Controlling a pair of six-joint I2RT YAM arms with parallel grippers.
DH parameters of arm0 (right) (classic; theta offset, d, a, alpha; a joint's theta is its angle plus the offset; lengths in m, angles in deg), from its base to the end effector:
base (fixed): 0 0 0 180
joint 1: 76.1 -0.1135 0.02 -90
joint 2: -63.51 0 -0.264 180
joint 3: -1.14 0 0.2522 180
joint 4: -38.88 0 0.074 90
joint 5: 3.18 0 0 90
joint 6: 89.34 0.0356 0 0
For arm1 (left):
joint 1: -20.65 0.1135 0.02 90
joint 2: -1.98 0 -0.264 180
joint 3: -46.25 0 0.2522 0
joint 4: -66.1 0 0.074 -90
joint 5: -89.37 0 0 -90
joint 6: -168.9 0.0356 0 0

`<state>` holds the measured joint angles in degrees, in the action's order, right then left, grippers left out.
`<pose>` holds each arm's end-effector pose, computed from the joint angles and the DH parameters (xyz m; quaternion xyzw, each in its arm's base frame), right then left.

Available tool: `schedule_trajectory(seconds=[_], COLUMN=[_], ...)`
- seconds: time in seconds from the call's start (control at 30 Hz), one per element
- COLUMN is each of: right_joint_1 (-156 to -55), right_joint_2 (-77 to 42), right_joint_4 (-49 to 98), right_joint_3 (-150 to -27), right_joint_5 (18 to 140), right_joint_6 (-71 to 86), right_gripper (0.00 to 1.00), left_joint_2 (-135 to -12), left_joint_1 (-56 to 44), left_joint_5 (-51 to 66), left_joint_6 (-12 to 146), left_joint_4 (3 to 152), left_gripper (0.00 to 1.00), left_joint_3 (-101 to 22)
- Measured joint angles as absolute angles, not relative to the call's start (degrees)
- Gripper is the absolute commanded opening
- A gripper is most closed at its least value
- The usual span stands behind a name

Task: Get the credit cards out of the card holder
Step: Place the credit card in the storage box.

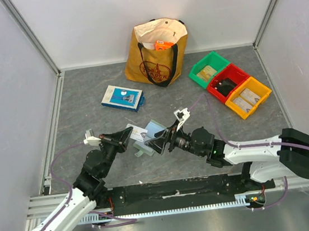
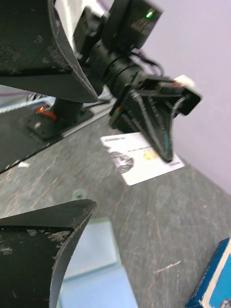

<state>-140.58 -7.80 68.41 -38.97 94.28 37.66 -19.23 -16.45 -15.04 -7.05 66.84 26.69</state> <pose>0.1163 0.2330 0.2297 -0.1260 0.7061 0.5088 0.4761 0.1125 -0.0740 0.1972 -0.3751 0.6160 -0.5605 0.4070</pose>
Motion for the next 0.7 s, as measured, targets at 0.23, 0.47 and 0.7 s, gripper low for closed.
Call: schedule_trajectory(seconds=[0.23,0.47,0.7], right_joint_1=[-138.5,-137.6,-136.3], right_joint_2=[-13.7,-17.8,-19.4], right_joint_4=[80.0,82.6,84.7], right_joint_3=[-38.8,-40.4,-42.0], right_joint_5=[93.9,93.2,91.7], right_joint_6=[48.0,52.6,54.9], right_gripper=[0.81,0.55,0.07], left_joint_2=[-20.9,-22.0,-23.9], left_joint_1=[-16.5,-16.5,-16.5], left_joint_5=[-14.4,-13.6,-12.8], left_joint_6=[-7.4,-7.9,-8.0], left_joint_4=[63.7,60.5,57.2], left_gripper=[0.02,0.02,0.02], left_joint_3=[26.8,27.0,27.2])
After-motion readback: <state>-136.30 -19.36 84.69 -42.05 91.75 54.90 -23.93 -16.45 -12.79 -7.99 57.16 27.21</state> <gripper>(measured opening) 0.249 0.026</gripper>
